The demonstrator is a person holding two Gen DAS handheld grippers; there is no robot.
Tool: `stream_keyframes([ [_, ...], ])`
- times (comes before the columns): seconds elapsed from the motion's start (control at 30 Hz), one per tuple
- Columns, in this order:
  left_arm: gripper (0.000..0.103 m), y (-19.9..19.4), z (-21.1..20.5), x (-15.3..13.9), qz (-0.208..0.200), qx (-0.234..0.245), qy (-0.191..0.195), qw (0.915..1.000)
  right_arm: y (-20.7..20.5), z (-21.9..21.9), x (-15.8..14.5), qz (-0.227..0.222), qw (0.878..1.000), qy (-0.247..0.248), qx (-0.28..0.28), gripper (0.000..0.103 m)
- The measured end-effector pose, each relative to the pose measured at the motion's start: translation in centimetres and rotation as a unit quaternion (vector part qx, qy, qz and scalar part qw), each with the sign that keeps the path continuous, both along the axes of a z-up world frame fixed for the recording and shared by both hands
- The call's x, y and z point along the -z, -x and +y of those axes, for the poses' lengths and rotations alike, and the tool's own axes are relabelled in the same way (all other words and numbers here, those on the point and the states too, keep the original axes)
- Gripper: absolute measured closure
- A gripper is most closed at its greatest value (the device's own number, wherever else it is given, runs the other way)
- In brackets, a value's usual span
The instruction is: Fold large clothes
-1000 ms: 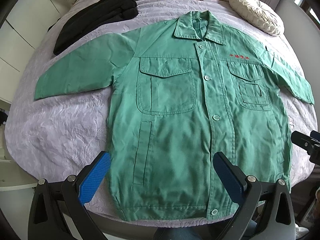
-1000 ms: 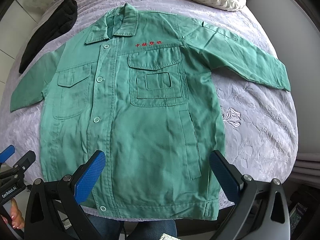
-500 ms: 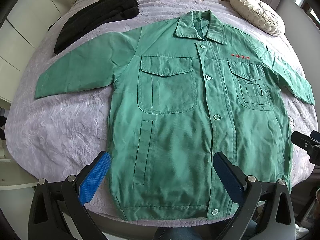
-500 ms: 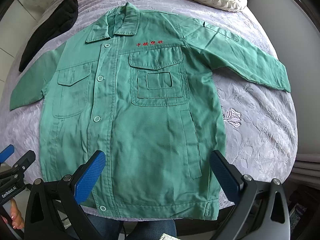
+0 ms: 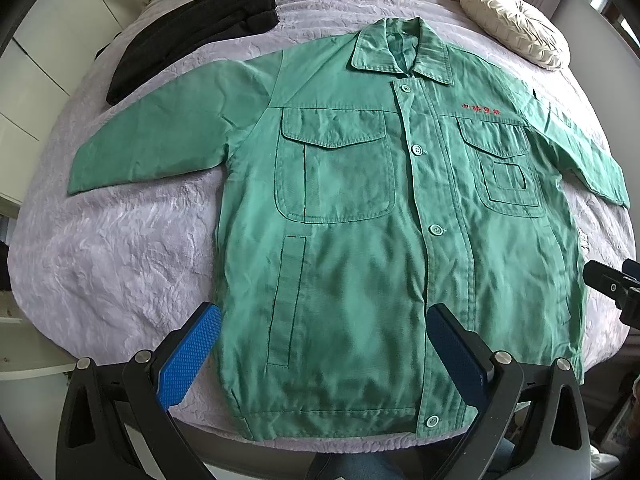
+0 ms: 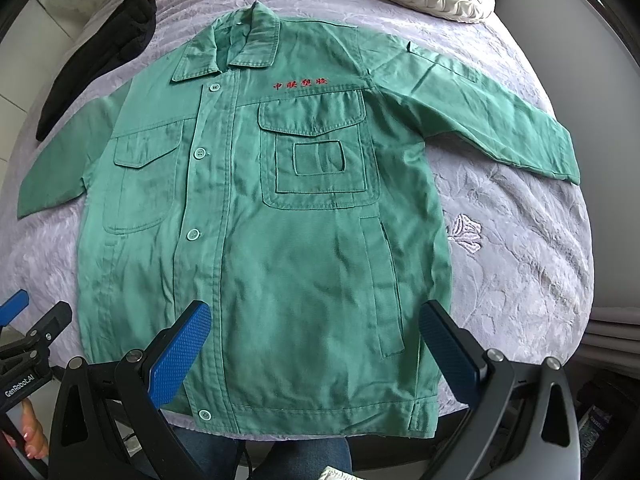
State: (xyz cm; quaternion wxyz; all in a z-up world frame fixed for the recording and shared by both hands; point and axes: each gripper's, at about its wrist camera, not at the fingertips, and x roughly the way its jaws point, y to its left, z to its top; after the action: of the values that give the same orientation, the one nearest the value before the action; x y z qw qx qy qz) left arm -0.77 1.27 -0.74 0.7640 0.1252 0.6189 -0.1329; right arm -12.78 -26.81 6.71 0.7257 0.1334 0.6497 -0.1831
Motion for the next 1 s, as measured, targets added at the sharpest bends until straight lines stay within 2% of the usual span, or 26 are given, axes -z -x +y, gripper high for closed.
stream_keyframes([
  [0.63,0.000,0.1,0.1,0.3,0.004,-0.001,0.004,1.0000,-0.4,0.7,0.1,0.010,1.000,0.007,-0.005,0.000],
  [0.83,0.000,-0.4,1.0,1.1,0.023,-0.016,0.027,0.9992,-1.2,1.4,0.4,0.009,1.000,-0.010,-0.009,0.000],
  [1.0,0.000,-2.0,4.0,2.2,0.033,-0.053,0.056,0.9965,-2.2,2.9,0.8,0.012,1.000,-0.016,-0.021,0.000],
])
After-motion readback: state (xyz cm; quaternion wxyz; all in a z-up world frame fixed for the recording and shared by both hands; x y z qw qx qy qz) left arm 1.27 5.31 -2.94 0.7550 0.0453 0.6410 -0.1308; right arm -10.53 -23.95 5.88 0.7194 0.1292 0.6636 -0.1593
